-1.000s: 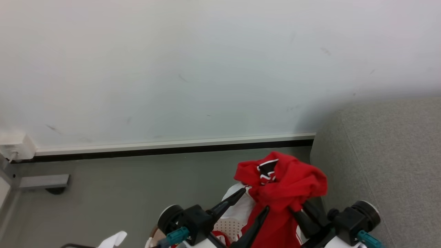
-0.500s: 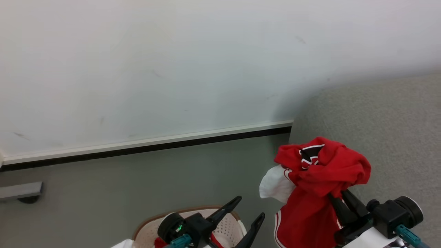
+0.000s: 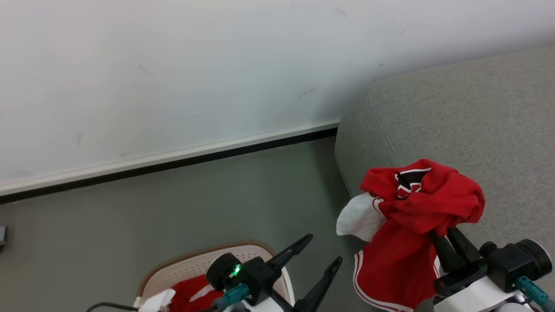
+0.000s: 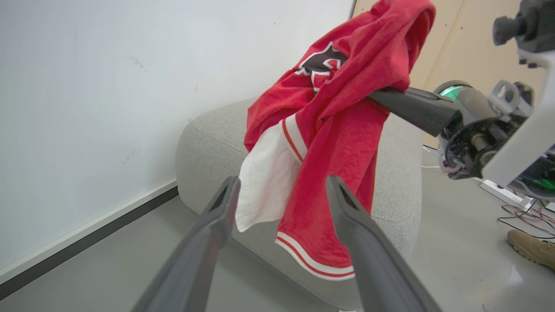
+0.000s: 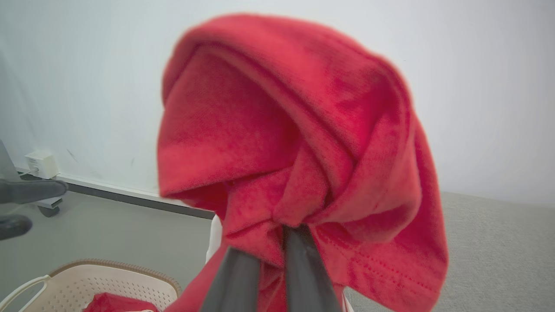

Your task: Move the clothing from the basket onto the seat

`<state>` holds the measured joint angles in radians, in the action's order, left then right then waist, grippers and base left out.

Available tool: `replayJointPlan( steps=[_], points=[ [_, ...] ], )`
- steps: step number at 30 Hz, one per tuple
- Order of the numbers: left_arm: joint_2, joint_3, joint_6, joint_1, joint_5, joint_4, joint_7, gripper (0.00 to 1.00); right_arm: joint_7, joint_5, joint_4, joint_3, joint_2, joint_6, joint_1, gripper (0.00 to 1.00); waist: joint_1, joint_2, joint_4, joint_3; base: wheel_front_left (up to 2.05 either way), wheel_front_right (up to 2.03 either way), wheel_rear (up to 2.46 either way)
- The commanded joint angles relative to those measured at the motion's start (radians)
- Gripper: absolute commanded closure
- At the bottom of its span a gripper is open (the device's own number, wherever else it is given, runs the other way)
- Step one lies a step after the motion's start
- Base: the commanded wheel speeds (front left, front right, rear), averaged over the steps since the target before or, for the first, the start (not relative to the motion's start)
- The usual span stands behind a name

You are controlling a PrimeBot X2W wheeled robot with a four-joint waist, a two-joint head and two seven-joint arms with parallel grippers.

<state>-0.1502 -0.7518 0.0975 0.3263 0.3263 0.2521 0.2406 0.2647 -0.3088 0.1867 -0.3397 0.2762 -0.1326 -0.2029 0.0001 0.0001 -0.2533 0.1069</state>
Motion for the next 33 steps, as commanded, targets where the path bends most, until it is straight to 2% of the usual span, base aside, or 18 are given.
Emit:
replayJointPlan(
  steps=[1, 9, 14, 19, 25, 33],
  points=[
    [-0.003, -0.001, 0.003, 0.016, -0.010, 0.005, 0.009, 0.00, -0.001, 0.003, -0.009, 0.012, -0.004, 0.003, -0.012, 1.00, -0.0001, -0.0001, -0.007, 0.019, 0.00, 0.00, 0.00],
    [-0.013, -0.009, 0.005, 0.062, -0.028, 0.012, 0.004, 0.00, -0.001, 0.017, -0.020, 0.059, -0.019, 0.003, -0.042, 1.00, -0.0001, -0.0001, 0.011, 0.085, 0.00, 0.00, 0.00],
    [-0.027, -0.002, 0.005, 0.124, -0.051, 0.002, -0.004, 0.00, -0.001, 0.030, -0.024, 0.110, -0.022, 0.003, -0.115, 1.00, -0.0001, -0.0001, 0.040, 0.182, 0.00, 0.00, 0.00],
    [-0.044, 0.014, 0.006, 0.201, -0.065, -0.005, -0.012, 0.00, -0.001, 0.049, -0.005, 0.165, 0.010, 0.003, -0.243, 1.00, -0.0001, -0.0001, 0.073, 0.298, 0.00, 0.00, 0.00],
    [-0.052, 0.040, 0.002, 0.300, -0.081, -0.016, -0.011, 0.00, 0.000, 0.065, 0.051, 0.252, 0.092, 0.003, -0.439, 1.00, -0.0001, -0.0001, 0.114, 0.432, 0.00, 0.00, 0.00],
    [-0.052, 0.071, -0.007, 0.381, -0.078, -0.026, 0.001, 0.00, -0.026, 0.086, 0.194, 0.342, 0.262, 0.003, -0.726, 1.00, -0.0001, -0.0001, 0.173, 0.539, 0.00, 0.00, 0.00]
  ],
)
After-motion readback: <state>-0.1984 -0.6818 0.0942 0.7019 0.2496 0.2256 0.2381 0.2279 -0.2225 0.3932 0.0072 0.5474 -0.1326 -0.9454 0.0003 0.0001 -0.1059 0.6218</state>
